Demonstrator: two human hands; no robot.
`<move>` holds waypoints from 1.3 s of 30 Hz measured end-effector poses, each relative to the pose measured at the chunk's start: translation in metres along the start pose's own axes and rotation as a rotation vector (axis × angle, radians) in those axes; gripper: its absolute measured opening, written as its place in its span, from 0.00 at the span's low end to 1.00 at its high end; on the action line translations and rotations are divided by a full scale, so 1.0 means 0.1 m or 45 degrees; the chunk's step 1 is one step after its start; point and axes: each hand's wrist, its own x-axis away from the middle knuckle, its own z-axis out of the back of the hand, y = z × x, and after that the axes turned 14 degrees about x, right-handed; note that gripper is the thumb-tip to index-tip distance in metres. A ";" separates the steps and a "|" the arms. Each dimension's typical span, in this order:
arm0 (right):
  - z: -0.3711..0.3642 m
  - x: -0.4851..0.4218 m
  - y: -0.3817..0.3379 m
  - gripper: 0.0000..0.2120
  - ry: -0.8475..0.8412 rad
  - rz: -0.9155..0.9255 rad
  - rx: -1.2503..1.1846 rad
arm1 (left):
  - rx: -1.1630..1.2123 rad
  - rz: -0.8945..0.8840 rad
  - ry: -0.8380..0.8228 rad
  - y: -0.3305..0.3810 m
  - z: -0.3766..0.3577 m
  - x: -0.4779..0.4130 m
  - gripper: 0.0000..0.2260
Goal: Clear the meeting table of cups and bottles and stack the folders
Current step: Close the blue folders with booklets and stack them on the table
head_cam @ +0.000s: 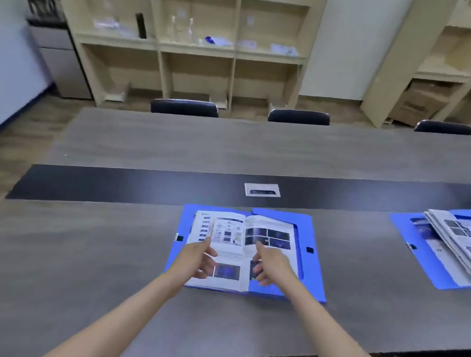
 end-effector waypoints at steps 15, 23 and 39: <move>-0.52 -1.57 0.11 0.31 -0.341 0.157 0.565 | -0.277 0.238 0.449 -0.44 0.38 -1.40 0.16; -1.02 -1.98 0.15 0.30 -0.286 0.156 0.907 | -0.573 0.201 0.583 -0.68 0.74 -2.16 0.34; -0.70 -2.13 0.23 0.31 -0.424 0.263 0.900 | -0.659 0.386 0.739 -0.60 0.43 -2.38 0.48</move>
